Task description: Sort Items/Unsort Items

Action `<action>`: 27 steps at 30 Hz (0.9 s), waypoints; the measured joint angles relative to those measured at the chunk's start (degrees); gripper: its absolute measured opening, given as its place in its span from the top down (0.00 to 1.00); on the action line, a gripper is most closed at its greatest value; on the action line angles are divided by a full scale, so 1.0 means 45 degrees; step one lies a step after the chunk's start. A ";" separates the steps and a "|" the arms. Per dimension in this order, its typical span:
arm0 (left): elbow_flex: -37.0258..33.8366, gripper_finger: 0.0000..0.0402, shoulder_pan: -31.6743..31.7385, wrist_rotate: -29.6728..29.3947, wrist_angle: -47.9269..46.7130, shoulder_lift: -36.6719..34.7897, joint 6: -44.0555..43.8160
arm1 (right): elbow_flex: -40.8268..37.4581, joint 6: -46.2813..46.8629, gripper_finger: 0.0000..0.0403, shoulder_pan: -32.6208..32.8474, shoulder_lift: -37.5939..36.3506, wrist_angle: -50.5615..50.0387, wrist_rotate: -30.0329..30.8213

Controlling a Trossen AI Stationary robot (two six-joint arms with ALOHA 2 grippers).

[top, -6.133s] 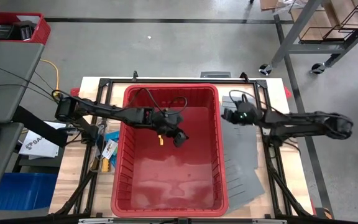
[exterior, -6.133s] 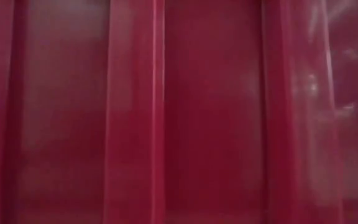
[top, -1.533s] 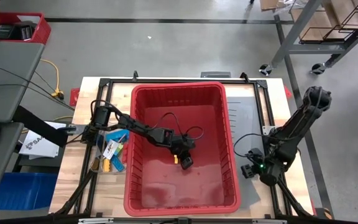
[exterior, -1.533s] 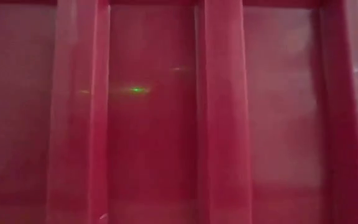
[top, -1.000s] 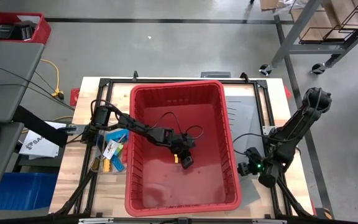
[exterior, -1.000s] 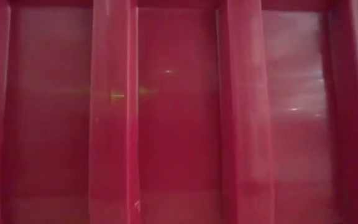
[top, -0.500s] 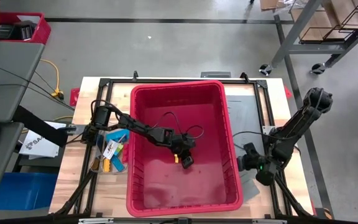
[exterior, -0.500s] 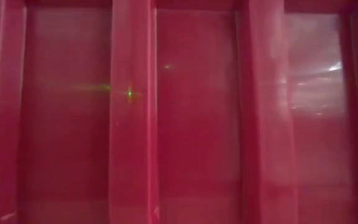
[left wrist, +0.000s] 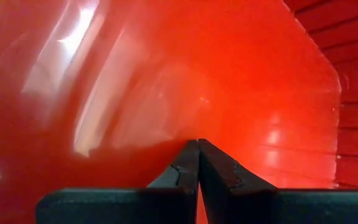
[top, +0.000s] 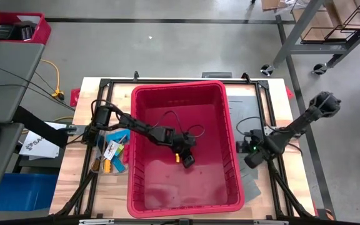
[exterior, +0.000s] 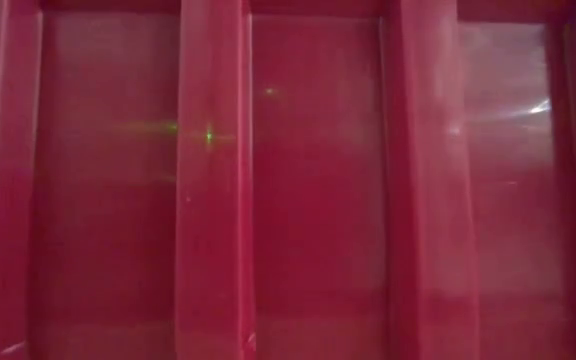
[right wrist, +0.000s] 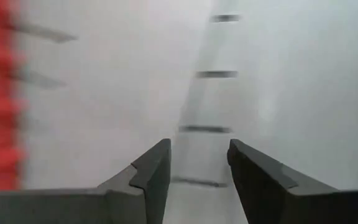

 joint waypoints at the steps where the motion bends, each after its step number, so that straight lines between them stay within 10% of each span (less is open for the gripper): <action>1: -0.0009 1.00 0.0108 -0.0078 0.0003 -0.0121 0.0144 | -0.0017 0.0001 0.59 -0.0207 -0.0063 -0.0016 -0.0125; 8: -0.0003 1.00 0.0937 0.0010 -0.0121 -0.0179 0.1034 | -0.0893 -0.2350 0.55 -0.1845 -0.1139 0.3766 0.0656; 20: -0.0012 1.00 0.1725 -0.0150 0.0303 -0.0238 0.1959 | -0.1120 -0.3407 0.55 -0.4076 -0.3265 0.0800 -0.0476; 27: 0.0025 1.00 0.1715 -0.0476 -0.0353 -0.0155 0.2709 | -0.2749 -0.3286 0.55 -0.4820 -0.3026 0.4950 -0.1000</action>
